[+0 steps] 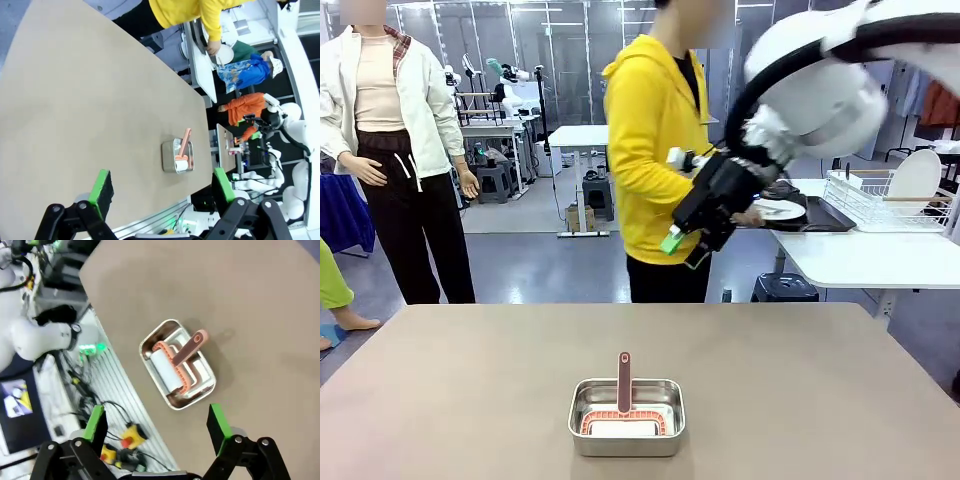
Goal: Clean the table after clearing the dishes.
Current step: When the right (or left) Handle tray is removed, use the right hand (or left hand) to clean the right (or left) side of the table with the Lint Roller.
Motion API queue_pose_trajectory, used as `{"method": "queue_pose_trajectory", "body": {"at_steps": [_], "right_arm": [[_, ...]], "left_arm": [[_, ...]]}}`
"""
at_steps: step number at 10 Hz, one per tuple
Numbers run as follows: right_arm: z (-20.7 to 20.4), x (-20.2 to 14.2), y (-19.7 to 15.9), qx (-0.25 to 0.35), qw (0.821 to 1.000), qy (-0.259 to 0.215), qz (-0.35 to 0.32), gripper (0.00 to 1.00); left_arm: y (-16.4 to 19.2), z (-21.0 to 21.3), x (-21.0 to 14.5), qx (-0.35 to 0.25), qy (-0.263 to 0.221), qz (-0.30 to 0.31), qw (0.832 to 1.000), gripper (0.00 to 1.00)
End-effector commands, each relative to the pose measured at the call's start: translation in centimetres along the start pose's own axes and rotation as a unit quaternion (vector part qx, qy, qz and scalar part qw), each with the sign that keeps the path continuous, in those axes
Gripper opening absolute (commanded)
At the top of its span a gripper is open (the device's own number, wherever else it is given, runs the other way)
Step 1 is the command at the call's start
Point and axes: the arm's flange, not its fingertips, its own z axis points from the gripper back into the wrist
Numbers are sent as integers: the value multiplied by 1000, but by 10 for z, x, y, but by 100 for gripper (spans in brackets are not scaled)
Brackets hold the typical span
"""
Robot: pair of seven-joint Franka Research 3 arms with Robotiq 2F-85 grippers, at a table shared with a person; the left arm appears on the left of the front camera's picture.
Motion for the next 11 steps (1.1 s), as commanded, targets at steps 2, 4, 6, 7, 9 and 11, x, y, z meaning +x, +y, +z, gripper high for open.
{"method": "queue_pose_trajectory", "body": {"at_steps": [2, 4, 6, 7, 9, 11], "right_arm": [[-54, 57, 10, -57, 993, 64, 83, 100], [-85, 58, 13, -82, 985, 84, 126, 100], [-86, 59, 17, -59, 989, 87, 102, 100], [-86, 59, 17, -59, 989, 87, 102, 100], [-86, 59, 17, -59, 989, 87, 102, 100], [-94, 69, 13, -29, 977, 129, 167, 100]], "left_arm": [[0, 0, 1, -5, -3, -3, 1000, 100], [0, 0, 1, -5, -3, -3, 1000, 100], [0, 0, 1, -5, -3, -3, 1000, 100], [0, 0, 1, -5, -3, -3, 1000, 100], [0, 0, 1, -5, -3, -3, 1000, 100], [0, 0, 1, -5, -3, -3, 1000, 100]]}}
